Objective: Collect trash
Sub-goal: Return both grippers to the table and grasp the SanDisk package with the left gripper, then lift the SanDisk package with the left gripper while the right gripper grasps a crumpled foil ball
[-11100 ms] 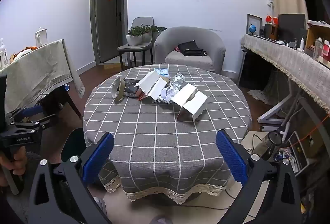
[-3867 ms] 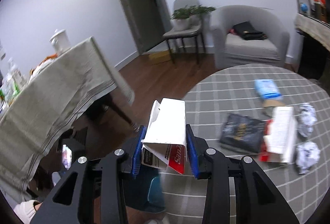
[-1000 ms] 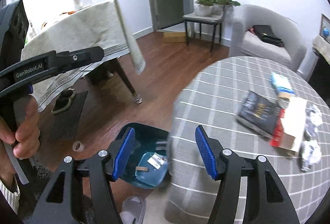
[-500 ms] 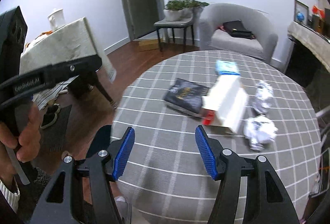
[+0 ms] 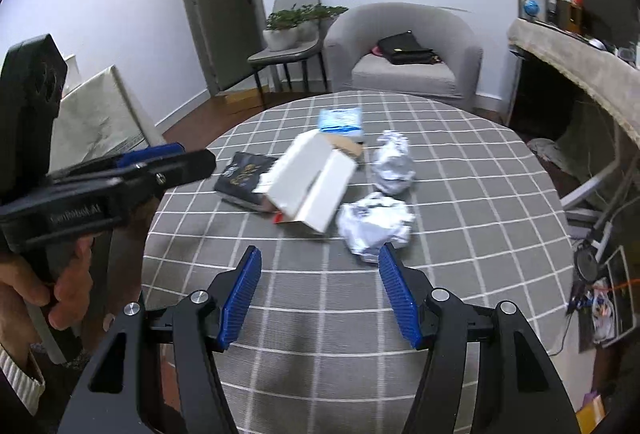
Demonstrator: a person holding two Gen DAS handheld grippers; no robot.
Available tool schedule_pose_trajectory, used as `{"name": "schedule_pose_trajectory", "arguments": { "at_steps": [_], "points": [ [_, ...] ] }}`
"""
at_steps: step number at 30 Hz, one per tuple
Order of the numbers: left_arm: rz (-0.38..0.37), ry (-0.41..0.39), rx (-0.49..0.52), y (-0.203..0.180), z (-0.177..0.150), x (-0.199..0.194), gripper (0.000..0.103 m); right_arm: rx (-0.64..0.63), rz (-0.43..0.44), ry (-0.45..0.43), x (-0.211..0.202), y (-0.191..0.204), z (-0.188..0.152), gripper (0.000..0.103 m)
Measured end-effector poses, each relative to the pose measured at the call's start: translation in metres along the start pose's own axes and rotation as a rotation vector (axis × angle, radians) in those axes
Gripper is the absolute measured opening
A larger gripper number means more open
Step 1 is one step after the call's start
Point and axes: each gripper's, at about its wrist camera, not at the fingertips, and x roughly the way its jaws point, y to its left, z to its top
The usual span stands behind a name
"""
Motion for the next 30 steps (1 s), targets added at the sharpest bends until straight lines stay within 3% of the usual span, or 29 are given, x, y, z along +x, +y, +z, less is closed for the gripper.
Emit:
{"name": "schedule_pose_trajectory", "arguments": {
  "at_steps": [6, 15, 23, 25, 30],
  "points": [
    [0.001, 0.046, 0.032, -0.015, 0.005, 0.031, 0.068, 0.033, -0.017, 0.002, 0.0, -0.023, -0.005, 0.062],
    [-0.028, 0.105, 0.001, -0.022, 0.014, 0.069, 0.065, 0.032, -0.05, 0.003, -0.002, -0.042, -0.005, 0.062],
    [-0.005, 0.153, 0.015, -0.028, 0.008, 0.091, 0.053, 0.038, -0.059, 0.016, 0.003, -0.05, -0.007, 0.062],
    [0.006, 0.175, 0.013, -0.026, 0.006, 0.097, 0.045, 0.034, -0.065, 0.024, 0.006, -0.051, -0.007, 0.062],
    [-0.023, 0.176, -0.028, -0.02, 0.007, 0.098, 0.039, 0.051, -0.055, 0.031, 0.012, -0.05, -0.006, 0.062]
  ]
}}
